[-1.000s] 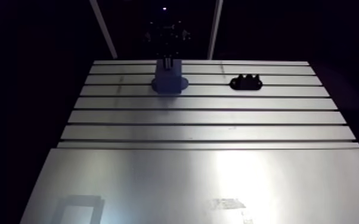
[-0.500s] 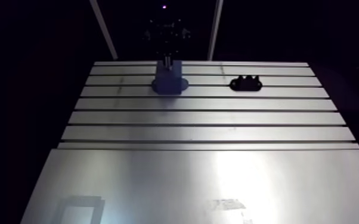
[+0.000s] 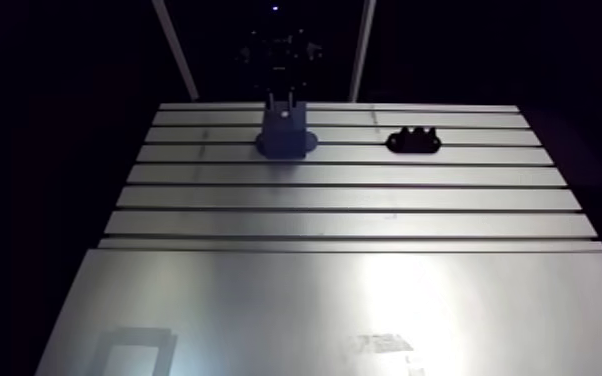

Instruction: Pick up the M10 bolt and insert it into the hex recess until seated.

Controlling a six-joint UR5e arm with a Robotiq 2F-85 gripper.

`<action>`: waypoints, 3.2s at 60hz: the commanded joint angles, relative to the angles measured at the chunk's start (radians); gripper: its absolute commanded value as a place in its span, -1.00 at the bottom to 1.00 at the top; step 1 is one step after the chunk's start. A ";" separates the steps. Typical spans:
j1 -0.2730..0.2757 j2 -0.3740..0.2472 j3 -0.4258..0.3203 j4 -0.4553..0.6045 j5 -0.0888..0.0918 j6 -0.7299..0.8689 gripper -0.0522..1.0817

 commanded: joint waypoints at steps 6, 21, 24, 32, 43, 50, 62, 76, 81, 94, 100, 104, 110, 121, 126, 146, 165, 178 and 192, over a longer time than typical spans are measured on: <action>0.003 -0.001 -0.005 0.010 -0.004 0.001 -0.90; 0.004 -0.006 -0.008 0.015 -0.006 0.000 -0.90; 0.003 -0.006 -0.006 0.016 -0.006 0.000 -0.90; 0.003 -0.007 -0.011 0.039 -0.006 0.000 -0.90; 0.009 -0.040 -0.038 0.116 -0.006 0.003 -0.90; 0.009 -0.067 -0.057 0.143 -0.006 0.004 -0.90; 0.009 -0.121 -0.111 0.260 -0.008 0.011 -0.90; 0.009 -0.175 -0.152 0.341 -0.010 0.011 -0.90; 0.006 -0.207 -0.184 0.408 -0.022 0.005 -0.90; 0.001 -0.283 -0.189 0.453 -0.031 0.003 -0.90; 0.000 -0.323 -0.180 0.474 -0.031 0.000 -0.90; -0.002 -0.369 -0.160 0.474 -0.028 0.000 -0.90; -0.006 -0.411 -0.123 0.469 -0.031 -0.002 -0.90; -0.028 -0.440 -0.095 0.472 -0.028 -0.002 -0.90; -0.038 -0.442 -0.101 0.473 -0.029 -0.003 -0.90; -0.094 -0.438 -0.124 0.473 -0.020 0.004 -0.90; -0.088 -0.431 -0.134 0.473 -0.015 0.006 -0.90; -0.086 -0.428 -0.129 0.473 -0.012 0.014 -0.90; -0.086 -0.427 -0.127 0.469 -0.014 0.014 -0.90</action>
